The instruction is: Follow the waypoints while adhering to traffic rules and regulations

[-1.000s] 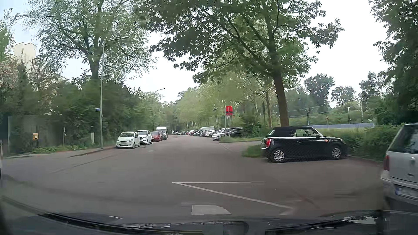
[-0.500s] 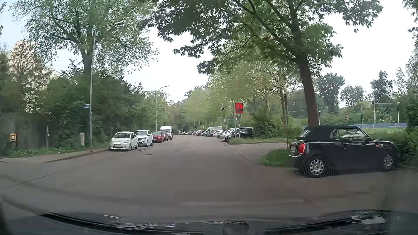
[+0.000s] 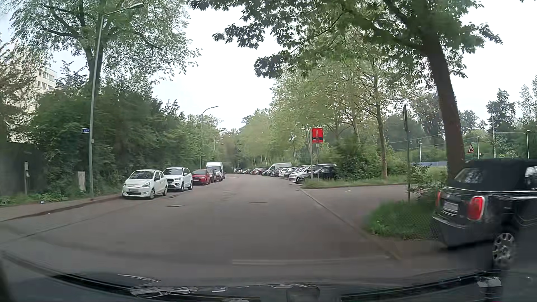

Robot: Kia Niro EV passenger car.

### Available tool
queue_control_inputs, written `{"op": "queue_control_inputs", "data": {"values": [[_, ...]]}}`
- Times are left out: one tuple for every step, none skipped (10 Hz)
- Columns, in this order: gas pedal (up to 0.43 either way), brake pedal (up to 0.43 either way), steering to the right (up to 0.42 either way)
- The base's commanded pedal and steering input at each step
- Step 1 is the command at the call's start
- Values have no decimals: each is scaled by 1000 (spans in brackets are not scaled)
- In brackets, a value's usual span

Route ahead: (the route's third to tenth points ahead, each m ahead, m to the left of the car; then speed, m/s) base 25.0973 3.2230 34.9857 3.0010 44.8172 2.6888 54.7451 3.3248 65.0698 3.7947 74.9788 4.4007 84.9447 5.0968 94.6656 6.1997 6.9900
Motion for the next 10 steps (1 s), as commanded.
{"op": "queue_control_inputs", "data": {"values": [[87, 0, -16], [87, 0, -16], [87, 0, -15], [87, 0, -15], [87, 0, -14], [87, 0, -14], [87, 0, -13], [87, 0, -13], [87, 0, -13], [87, 0, -12]]}}
